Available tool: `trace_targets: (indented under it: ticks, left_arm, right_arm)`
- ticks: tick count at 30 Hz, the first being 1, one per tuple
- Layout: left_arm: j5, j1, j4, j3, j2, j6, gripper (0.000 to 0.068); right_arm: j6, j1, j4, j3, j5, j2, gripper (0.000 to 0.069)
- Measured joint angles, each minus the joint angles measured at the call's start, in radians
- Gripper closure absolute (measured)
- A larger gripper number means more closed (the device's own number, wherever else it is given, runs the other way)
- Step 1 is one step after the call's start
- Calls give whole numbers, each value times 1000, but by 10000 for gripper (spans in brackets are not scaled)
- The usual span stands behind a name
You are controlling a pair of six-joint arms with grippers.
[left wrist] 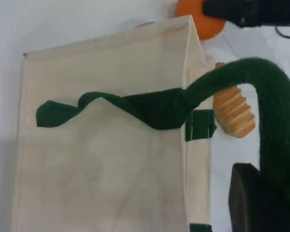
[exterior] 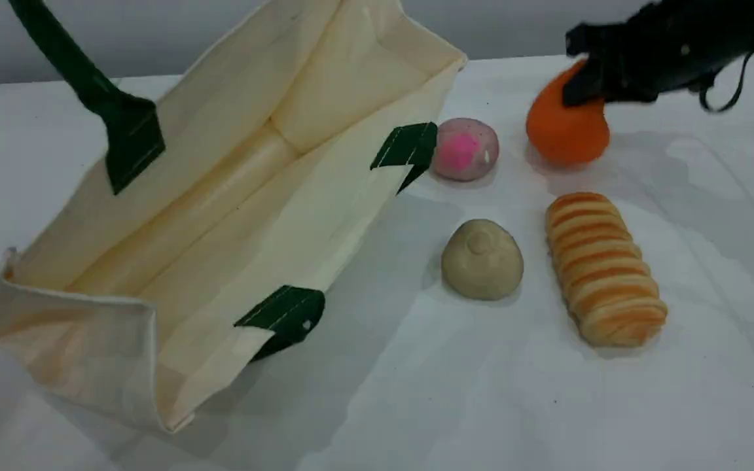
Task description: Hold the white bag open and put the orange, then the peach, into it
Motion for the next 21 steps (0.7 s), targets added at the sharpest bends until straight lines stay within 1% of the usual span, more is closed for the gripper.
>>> trace_targets:
  ticks: [3, 5, 8, 12, 16, 21]
  left_arm:
    - [0, 0, 1, 0, 0, 0, 615]
    - [0, 0, 1, 0, 0, 0, 615]
    - [0, 0, 1, 0, 0, 0, 615]
    - [0, 0, 1, 0, 0, 1, 615]
    - [0, 0, 1, 0, 0, 2, 615]
    - [0, 0, 1, 0, 0, 2, 615]
  right_arm:
    - [48, -3, -120, 0, 59, -54, 653]
    - [117, -3, -246, 0, 101, -86, 653]
    - [268, -3, -409, 4, 146, -130, 653]
    - [405, -15, -562, 12, 173, -196, 653]
    - [438, -15, -618, 12, 312, -273, 653]
    - [435, -11, -598, 12, 470, -344, 653]
